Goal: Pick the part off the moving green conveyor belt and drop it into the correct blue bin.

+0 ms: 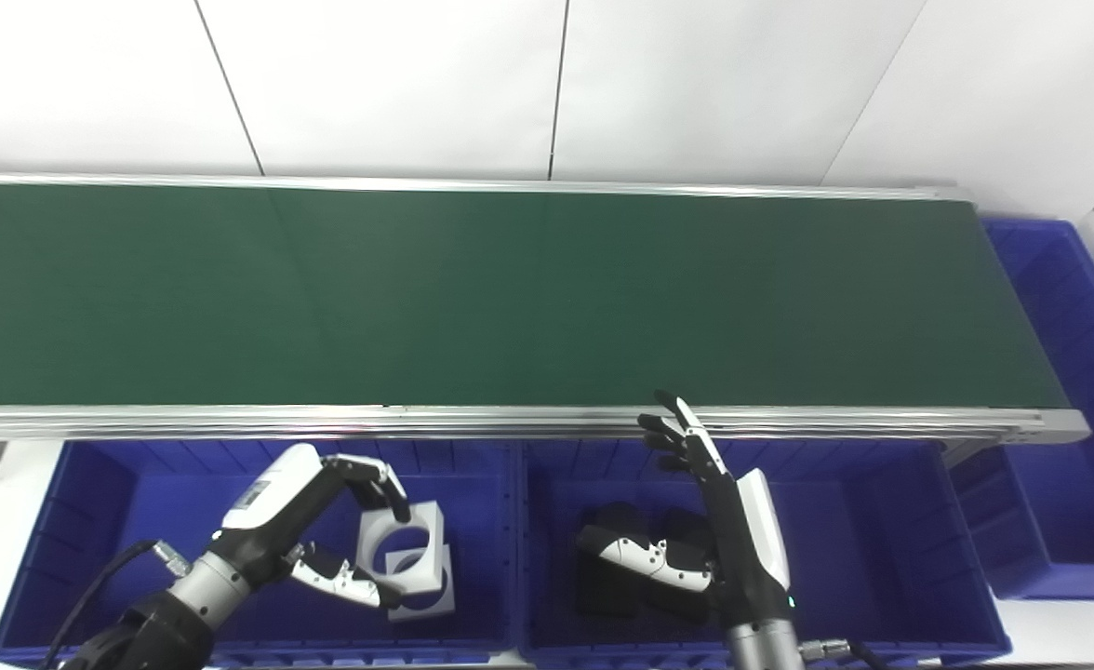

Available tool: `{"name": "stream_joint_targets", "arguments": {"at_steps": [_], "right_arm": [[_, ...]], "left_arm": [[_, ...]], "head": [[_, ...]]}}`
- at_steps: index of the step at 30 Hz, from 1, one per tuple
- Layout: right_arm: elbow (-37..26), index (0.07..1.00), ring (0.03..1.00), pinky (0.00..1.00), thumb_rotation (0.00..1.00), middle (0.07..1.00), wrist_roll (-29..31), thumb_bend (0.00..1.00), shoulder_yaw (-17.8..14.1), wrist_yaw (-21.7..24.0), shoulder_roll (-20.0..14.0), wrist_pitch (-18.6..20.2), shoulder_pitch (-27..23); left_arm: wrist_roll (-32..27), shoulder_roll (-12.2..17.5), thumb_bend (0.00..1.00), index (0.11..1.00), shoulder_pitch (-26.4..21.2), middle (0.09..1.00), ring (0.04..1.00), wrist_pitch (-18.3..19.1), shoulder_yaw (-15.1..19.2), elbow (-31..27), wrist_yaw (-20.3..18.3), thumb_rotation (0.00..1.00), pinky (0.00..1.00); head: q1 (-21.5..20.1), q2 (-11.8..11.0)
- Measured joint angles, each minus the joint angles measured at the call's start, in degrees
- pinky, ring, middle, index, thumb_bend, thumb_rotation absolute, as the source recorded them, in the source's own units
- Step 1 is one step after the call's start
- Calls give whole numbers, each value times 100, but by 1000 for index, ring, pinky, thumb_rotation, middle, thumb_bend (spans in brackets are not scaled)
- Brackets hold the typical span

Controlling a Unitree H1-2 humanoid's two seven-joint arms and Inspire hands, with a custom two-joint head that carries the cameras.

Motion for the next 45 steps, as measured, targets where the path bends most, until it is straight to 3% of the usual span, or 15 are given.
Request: {"name": "stream_joint_targets", "arguments": {"at_steps": [4,8,13,20,24,29,35,45], "right_arm": [[-4,928,786,702,394,831,1,790,3,4,-2,5,8],[-4,931,786,704,404,834,-4,799,11,10,-7,9,12],[-10,940,795,731,429,843,-37,813,24,62,-15,109,14],[-31,946,808,734,429,850,5,828,58,226,-57,260,19],[-67,944,802,731,418,849,57,833,75,369,-109,298,14],[-149,947,812,741,359,859,179,817,75,490,-160,356,16],[-161,949,817,754,303,864,329,791,67,576,-182,368,19],[-161,957,820,753,363,866,413,801,32,592,-198,366,38]], "left_arm": [[177,-18,805,828,86,899,872,341,61,-186,-100,438,757],[-59,-142,857,879,176,941,894,338,225,-166,-85,488,769],[-889,-439,875,926,302,963,944,242,486,-176,-120,470,864],[-2168,-1069,886,895,557,933,907,-146,753,-302,-128,436,839],[-2555,-1264,911,900,700,918,884,-210,826,-365,-131,467,826],[-2952,-1387,912,903,782,920,904,-248,867,-323,-221,426,859],[-3019,-1412,917,888,797,902,880,-398,899,-134,-256,400,821],[-2830,-1592,887,838,915,863,836,-622,1106,-141,-182,357,770]], "head": [[18,-61],[26,-79],[70,-123],[132,-132],[158,-167],[211,-176],[264,-220],[281,-185]]}}
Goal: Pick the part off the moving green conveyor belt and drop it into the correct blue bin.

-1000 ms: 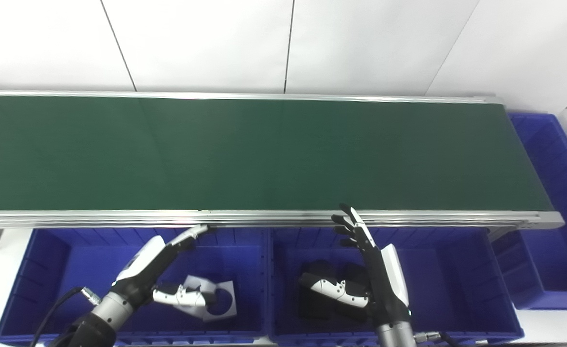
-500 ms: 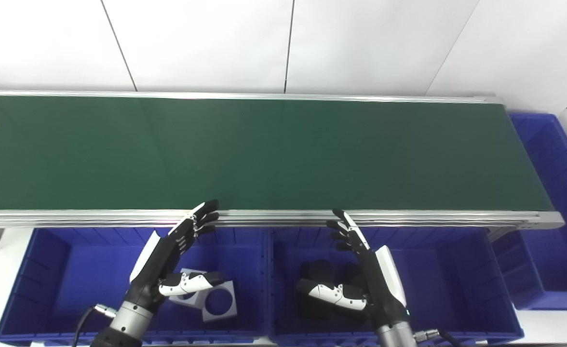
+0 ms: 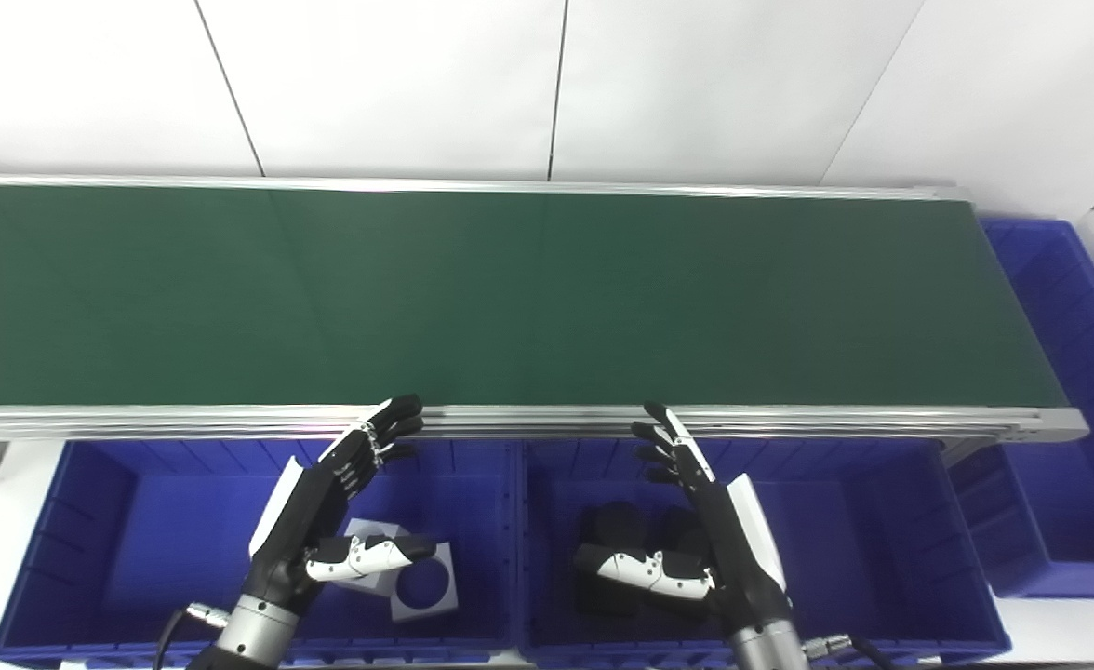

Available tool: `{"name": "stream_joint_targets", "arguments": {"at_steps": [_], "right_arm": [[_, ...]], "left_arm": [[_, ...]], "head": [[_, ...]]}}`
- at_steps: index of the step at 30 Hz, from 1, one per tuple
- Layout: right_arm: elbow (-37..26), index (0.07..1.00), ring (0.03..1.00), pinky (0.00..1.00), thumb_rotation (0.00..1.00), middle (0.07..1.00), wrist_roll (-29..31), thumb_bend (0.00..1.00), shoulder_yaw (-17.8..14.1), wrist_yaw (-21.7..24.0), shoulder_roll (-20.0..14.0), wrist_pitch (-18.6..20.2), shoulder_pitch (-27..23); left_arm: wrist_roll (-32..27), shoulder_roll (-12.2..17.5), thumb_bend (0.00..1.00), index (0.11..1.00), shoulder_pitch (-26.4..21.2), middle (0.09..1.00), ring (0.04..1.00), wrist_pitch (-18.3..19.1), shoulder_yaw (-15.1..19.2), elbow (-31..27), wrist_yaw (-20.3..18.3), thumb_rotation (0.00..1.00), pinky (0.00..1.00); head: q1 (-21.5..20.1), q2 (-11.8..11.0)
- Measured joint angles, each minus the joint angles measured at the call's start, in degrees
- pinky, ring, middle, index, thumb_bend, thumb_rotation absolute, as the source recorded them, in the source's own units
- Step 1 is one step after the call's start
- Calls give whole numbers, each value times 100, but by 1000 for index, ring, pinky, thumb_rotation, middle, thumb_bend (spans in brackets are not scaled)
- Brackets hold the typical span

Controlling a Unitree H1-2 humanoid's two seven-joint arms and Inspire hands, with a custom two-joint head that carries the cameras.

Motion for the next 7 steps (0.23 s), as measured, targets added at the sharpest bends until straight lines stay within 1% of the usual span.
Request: {"name": "stream_joint_targets", "arguments": {"at_steps": [2,7], "right_arm": [[0,955,813,741,385,865,-3,809,-6,-1,-1,0,6],[0,953,813,750,382,861,-64,812,-13,-2,3,0,7]], "left_arm": [[59,1,883,837,16,864,837,-2,20,-2,10,353,770],[65,-11,876,825,26,852,824,-3,34,-2,13,335,749]], "head": [[-9,0],[0,-9]]}}
